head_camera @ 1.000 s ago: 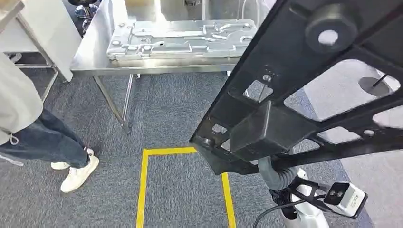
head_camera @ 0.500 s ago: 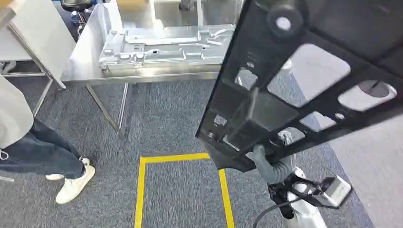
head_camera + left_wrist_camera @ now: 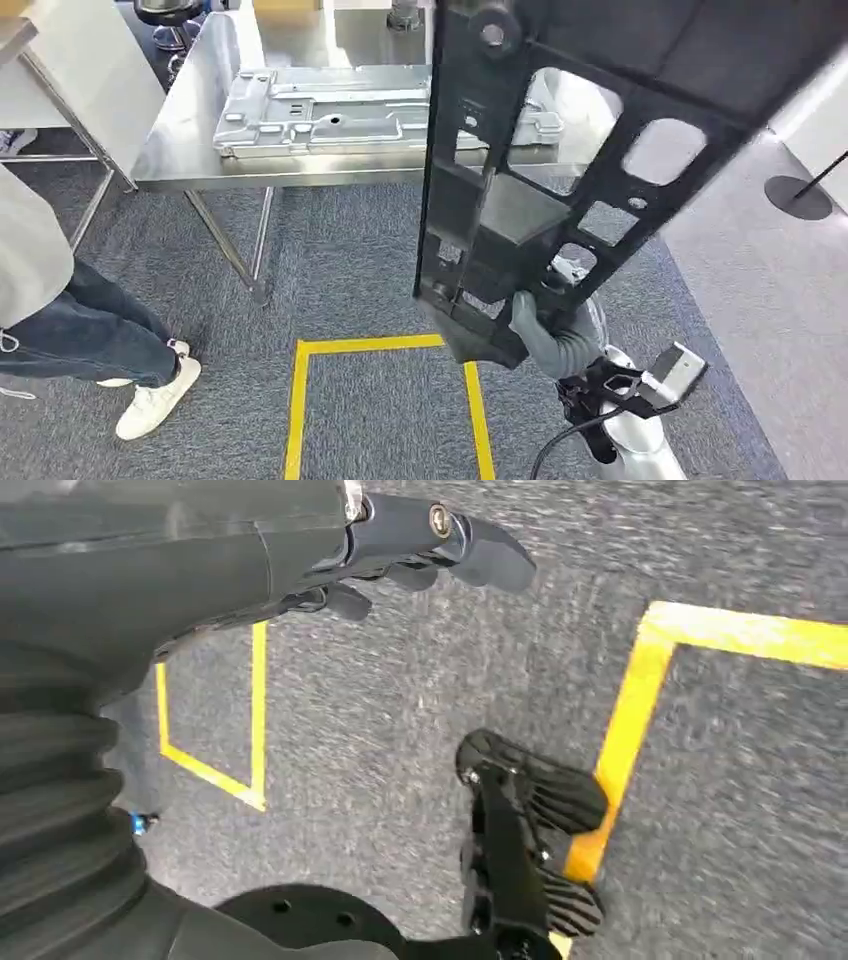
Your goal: Take the parts from the cabinet and place them on the table.
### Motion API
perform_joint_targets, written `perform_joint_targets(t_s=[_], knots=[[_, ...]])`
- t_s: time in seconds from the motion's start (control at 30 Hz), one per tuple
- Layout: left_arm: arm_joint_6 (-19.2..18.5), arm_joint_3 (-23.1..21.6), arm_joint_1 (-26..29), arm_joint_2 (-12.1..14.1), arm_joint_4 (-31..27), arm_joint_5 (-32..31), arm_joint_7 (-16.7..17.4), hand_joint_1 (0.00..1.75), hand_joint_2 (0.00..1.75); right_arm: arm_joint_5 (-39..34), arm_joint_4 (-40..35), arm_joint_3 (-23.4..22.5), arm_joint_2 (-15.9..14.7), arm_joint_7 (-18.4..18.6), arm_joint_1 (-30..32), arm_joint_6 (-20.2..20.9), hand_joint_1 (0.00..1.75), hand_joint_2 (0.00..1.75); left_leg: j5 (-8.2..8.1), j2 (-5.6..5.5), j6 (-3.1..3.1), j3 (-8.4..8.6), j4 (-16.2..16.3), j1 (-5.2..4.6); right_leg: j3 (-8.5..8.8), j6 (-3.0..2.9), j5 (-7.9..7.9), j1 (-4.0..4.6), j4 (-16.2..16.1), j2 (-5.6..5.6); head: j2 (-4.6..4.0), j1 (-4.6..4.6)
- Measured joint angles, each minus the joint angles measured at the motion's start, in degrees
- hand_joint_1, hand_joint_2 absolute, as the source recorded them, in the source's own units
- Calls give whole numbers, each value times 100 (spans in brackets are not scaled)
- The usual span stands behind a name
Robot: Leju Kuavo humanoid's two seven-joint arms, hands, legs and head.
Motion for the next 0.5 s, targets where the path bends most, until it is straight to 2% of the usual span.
perform_joint_targets(t_s=[0.07,0.1,0.13,0.17,0.23,0.27,0.3,0.33,0.4,0.43,0.47,0.5], knots=[[-7,0,-7,0,0,-7,2,0,175,68,2,68,-55,35,4,44,175,175,-31,16,-52,36,-44,7,6,-62,-47,16,-9,19,0,-13],[-11,0,-32,0,-2,-9,2,0,175,103,0,88,-72,35,7,66,175,175,-69,24,-96,77,-45,-21,64,-89,-39,-38,-74,30,0,-22],[-20,0,-21,-2,-2,-13,13,0,175,138,0,121,-85,44,11,81,175,175,-123,16,-117,58,93,9,125,-118,-48,-45,-123,25,0,-9],[-22,0,-21,-2,-2,-20,13,0,175,140,0,147,-90,42,9,81,175,175,-285,14,-127,-99,408,19,160,-156,-73,-46,-128,14,0,-59],[-24,0,-12,0,-2,-22,13,0,175,164,4,195,-105,44,24,85,175,175,-657,14,-153,-652,1375,29,210,-191,-129,-33,-126,10,0,-57],[-26,0,-8,0,-2,-24,13,0,175,177,6,212,-116,42,36,103,175,175,-732,15,-164,-893,1730,29,233,-193,-158,-28,-122,11,0,-48],[-28,0,6,0,-2,-26,15,0,175,188,4,223,-125,40,50,112,175,175,-673,15,-169,-1032,1859,31,267,-192,-187,-25,-119,18,0,-57],[-35,0,15,0,-2,-29,15,0,175,199,4,239,-131,37,66,118,175,175,-452,15,-164,-1024,1692,32,319,-188,-225,-25,-119,27,0,-52],[-35,0,9,-2,-2,-31,13,0,175,201,4,252,-142,35,73,149,175,175,242,15,-131,-682,703,32,446,-159,-324,-24,-96,37,0,-55],[-35,0,14,0,-2,-31,13,0,175,201,4,254,-147,31,74,168,175,175,483,15,-106,-525,249,31,477,-137,-376,-20,-92,37,0,-50],[-35,2,19,-2,-2,-29,13,0,175,201,4,254,-149,13,70,197,175,175,375,10,-96,-460,157,-6,489,-94,-415,27,-54,42,-2,-50],[-35,2,3,-2,-2,-24,9,0,175,199,4,254,-155,-6,67,234,175,175,380,2,-51,-459,162,1,479,-73,-420,19,-59,58,0,-46]])
